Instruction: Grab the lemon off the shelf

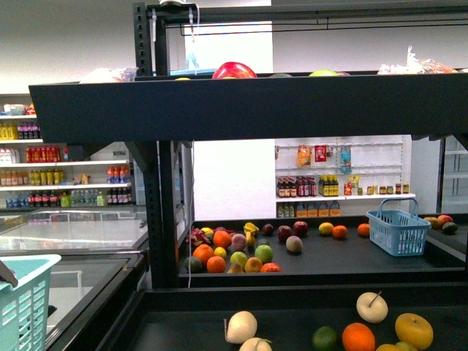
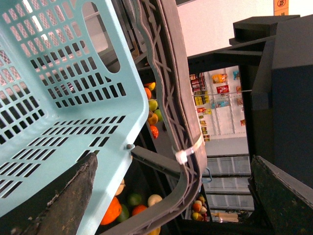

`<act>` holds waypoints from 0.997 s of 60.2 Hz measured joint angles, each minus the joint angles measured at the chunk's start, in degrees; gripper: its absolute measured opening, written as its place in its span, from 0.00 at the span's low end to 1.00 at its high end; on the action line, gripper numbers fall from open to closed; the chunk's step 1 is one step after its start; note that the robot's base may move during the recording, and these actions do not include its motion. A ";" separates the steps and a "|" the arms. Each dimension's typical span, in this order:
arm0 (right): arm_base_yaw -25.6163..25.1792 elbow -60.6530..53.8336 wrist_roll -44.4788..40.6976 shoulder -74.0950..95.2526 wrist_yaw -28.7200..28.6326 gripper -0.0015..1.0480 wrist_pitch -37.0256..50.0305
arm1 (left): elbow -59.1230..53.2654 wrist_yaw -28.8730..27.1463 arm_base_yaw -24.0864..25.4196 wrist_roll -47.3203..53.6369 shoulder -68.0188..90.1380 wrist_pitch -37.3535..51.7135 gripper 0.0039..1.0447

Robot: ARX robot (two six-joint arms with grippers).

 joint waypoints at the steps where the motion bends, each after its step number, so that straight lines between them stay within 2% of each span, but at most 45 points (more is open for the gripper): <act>1: 0.00 0.00 0.00 0.00 0.00 0.93 0.00 | 0.48 0.02 0.00 -0.50 0.63 0.57 0.92; 18: 0.00 0.00 0.02 0.00 0.00 0.93 0.00 | 5.22 -1.79 -0.70 -7.17 8.20 8.44 0.92; 41: 0.00 0.00 0.00 0.00 0.00 0.93 0.00 | 11.69 -5.66 -1.36 -11.32 15.19 9.77 0.92; 60: 0.00 0.00 0.02 0.00 0.00 0.93 0.00 | 16.02 -7.65 -1.90 -11.13 18.27 6.45 0.40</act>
